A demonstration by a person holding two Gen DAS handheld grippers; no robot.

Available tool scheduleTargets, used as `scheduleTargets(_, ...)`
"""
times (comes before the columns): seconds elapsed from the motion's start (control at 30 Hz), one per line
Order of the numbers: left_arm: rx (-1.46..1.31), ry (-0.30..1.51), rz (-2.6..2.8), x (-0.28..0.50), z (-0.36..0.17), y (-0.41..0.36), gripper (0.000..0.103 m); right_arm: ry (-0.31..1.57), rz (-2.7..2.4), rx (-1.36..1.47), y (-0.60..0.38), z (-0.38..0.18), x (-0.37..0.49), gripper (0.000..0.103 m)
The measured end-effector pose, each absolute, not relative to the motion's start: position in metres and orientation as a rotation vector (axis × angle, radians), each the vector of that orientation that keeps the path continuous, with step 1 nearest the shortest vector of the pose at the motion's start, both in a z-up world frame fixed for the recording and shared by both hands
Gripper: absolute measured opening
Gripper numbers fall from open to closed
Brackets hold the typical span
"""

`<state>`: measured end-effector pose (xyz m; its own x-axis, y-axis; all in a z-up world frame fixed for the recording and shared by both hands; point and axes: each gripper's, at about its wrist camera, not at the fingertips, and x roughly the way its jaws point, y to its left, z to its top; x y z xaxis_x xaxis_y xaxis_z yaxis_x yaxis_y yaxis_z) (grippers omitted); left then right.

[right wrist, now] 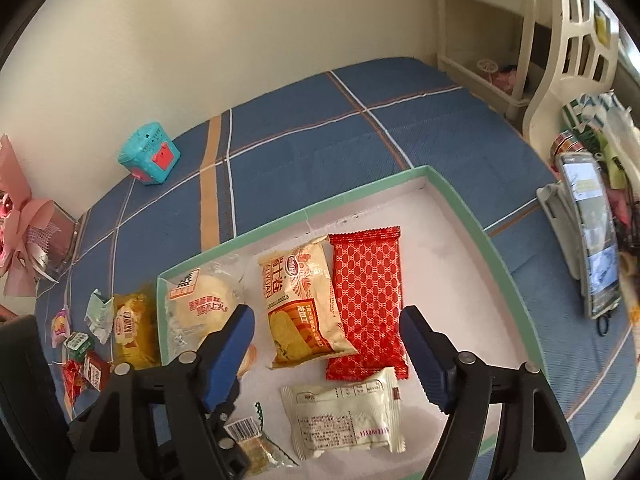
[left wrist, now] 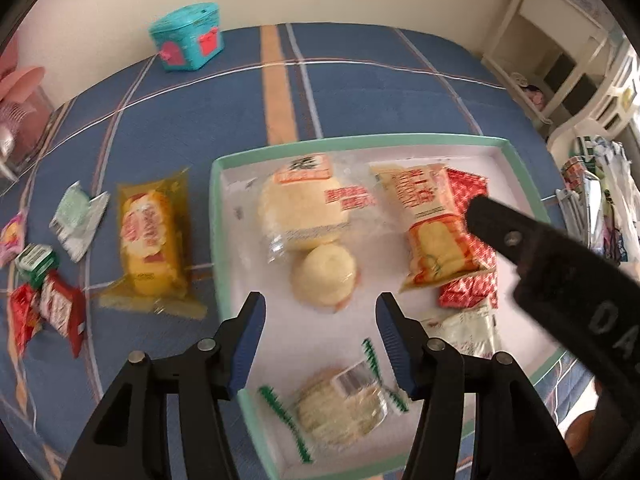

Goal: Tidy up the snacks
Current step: 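Open right tool to drop the swiss roll while left tool releases the jelly cup in the tray, then withdraw both open tools from the tray back toward the snack pile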

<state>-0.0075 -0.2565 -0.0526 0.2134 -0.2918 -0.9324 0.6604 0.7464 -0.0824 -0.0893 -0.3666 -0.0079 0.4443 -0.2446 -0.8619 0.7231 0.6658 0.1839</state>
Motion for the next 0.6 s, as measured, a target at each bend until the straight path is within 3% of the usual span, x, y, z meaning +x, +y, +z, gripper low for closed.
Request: scheduleTargets(0.6, 0.201, 1.149, -0.466, 0.032, -0.023, -0.176, 0.059, 0.975, -0.642, 0.565, -0.341, 0.006, -0.099, 0.078)
